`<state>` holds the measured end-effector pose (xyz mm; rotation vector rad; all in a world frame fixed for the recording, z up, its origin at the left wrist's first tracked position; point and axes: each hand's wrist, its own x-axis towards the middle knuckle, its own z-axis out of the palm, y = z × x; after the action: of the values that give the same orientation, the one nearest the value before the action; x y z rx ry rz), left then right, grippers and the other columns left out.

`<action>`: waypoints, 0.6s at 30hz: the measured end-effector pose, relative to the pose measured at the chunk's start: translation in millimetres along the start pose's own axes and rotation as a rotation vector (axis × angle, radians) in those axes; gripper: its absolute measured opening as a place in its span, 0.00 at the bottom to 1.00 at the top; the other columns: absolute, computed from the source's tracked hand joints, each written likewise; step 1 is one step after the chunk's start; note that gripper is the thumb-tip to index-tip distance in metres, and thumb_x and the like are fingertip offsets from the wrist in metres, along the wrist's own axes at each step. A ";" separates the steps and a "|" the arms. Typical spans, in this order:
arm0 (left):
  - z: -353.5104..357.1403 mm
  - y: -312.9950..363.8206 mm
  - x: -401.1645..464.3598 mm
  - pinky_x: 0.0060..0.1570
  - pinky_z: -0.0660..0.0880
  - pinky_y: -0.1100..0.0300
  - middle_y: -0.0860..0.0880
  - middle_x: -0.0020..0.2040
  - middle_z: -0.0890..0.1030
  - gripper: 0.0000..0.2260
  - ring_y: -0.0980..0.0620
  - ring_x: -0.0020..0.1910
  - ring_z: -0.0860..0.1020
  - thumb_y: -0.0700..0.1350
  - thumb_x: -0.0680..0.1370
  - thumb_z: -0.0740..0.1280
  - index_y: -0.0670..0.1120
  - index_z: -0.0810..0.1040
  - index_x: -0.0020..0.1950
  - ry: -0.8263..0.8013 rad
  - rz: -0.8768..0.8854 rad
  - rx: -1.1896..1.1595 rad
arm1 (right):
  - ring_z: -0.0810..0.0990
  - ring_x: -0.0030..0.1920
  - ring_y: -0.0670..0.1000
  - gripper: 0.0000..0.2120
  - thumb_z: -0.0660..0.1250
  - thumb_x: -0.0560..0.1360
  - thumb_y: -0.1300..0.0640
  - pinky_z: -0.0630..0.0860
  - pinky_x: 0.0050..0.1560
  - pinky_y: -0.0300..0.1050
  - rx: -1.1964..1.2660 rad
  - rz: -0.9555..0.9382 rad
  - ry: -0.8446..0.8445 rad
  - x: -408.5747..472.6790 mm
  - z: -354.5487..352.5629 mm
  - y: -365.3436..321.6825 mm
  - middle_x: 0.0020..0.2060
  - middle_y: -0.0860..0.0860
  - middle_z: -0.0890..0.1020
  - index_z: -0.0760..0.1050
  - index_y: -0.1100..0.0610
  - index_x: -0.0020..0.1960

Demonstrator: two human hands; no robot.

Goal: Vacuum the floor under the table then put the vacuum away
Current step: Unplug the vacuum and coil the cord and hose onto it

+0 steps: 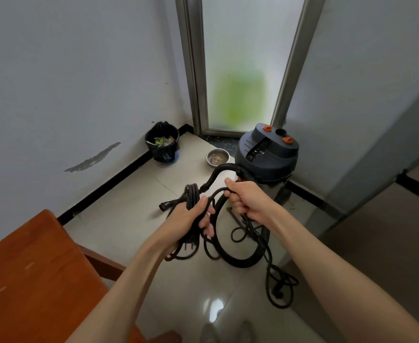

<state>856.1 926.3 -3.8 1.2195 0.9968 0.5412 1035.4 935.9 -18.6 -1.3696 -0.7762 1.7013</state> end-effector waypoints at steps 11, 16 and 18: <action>-46.8 34.6 0.2 0.37 0.63 0.61 0.44 0.29 0.72 0.19 0.53 0.28 0.65 0.47 0.84 0.49 0.36 0.75 0.50 -0.449 0.170 -1.090 | 0.77 0.36 0.44 0.15 0.64 0.77 0.47 0.72 0.48 0.42 -0.636 -0.099 -0.215 -18.9 -14.4 -0.5 0.34 0.50 0.79 0.73 0.56 0.37; -74.9 43.1 1.4 0.37 0.66 0.59 0.42 0.30 0.76 0.18 0.52 0.27 0.65 0.46 0.84 0.52 0.36 0.76 0.48 -0.454 0.246 -1.199 | 0.79 0.49 0.48 0.18 0.55 0.82 0.54 0.74 0.55 0.37 -0.462 0.017 -0.398 -33.0 -30.4 1.7 0.48 0.59 0.81 0.78 0.63 0.45; -76.1 45.3 1.7 0.33 0.68 0.62 0.47 0.25 0.73 0.12 0.52 0.23 0.67 0.44 0.81 0.60 0.38 0.77 0.43 -0.322 0.252 -1.187 | 0.79 0.56 0.50 0.21 0.53 0.82 0.50 0.74 0.62 0.43 -0.424 0.065 -0.444 -33.6 -26.9 2.4 0.52 0.55 0.82 0.79 0.64 0.48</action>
<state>798.8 980.4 36.7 0.3189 0.1239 0.9120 1064.3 904.9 -10.5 -1.3065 -1.4215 1.9998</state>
